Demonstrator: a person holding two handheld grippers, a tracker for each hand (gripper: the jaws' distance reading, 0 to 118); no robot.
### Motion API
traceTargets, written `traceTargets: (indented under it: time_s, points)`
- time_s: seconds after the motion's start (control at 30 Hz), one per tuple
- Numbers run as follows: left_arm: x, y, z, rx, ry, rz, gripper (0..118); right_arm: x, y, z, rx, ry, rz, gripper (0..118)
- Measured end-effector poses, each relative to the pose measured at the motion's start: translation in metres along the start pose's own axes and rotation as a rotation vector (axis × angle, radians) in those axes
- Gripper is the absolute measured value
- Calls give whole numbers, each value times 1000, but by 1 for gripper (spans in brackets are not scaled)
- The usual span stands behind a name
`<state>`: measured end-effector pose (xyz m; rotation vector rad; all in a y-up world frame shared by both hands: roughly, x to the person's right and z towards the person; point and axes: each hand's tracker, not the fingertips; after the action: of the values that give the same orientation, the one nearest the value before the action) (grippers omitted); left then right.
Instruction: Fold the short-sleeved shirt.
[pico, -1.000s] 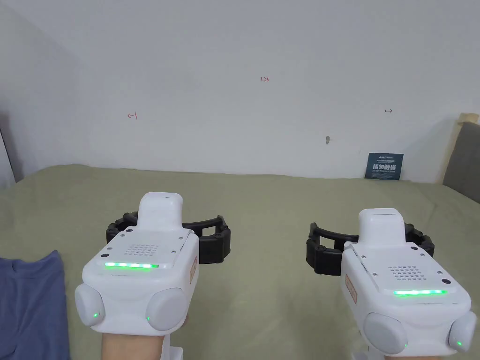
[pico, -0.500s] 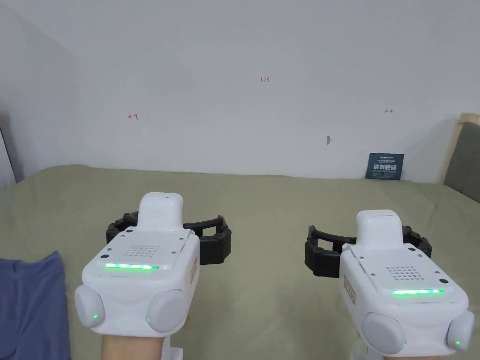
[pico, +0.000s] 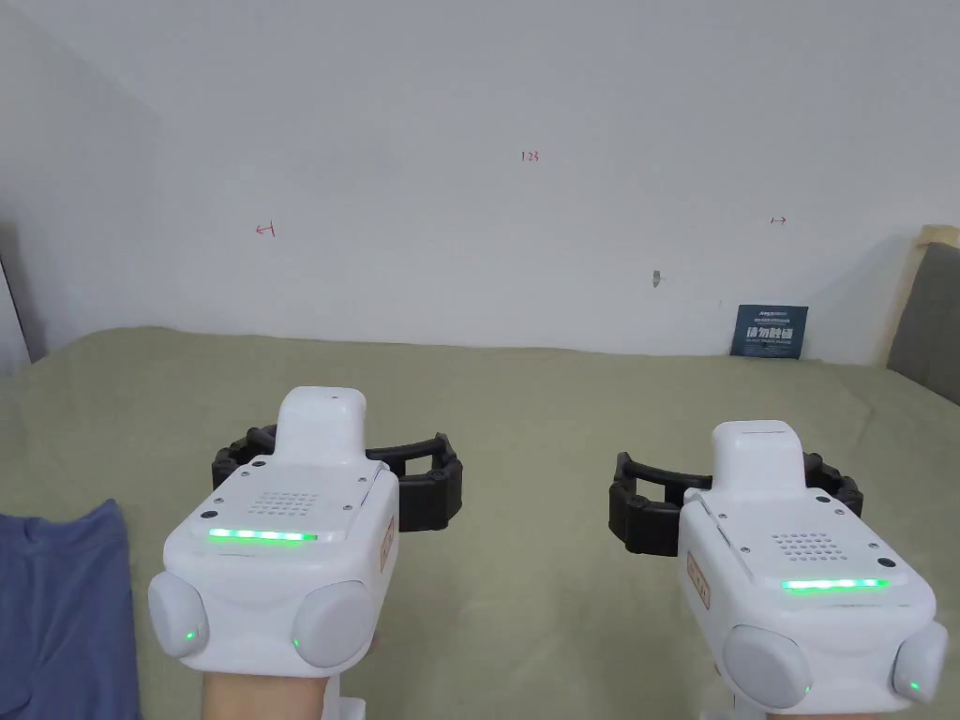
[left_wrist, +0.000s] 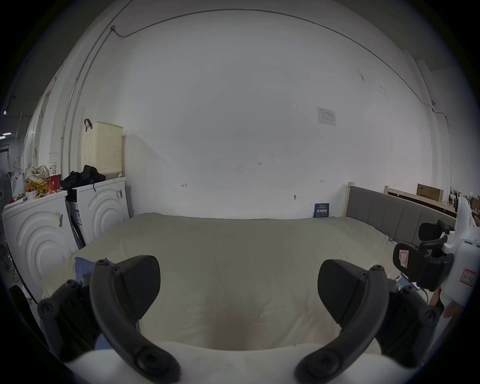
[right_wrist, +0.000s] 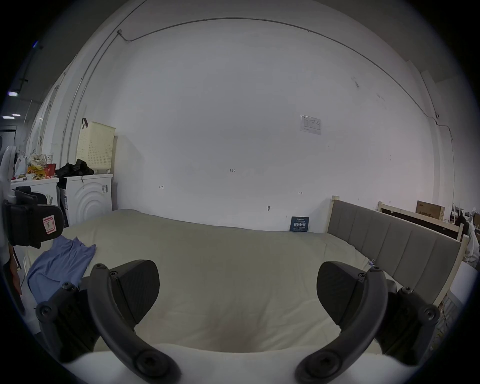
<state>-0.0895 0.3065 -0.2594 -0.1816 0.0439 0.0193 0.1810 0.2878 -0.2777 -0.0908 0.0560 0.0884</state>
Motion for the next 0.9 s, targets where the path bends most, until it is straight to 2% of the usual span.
traceTargets:
  time_s: [0.9]
  points:
    - [3, -3, 2, 26, 16, -27, 118, 1, -4, 2, 44, -7, -1, 118]
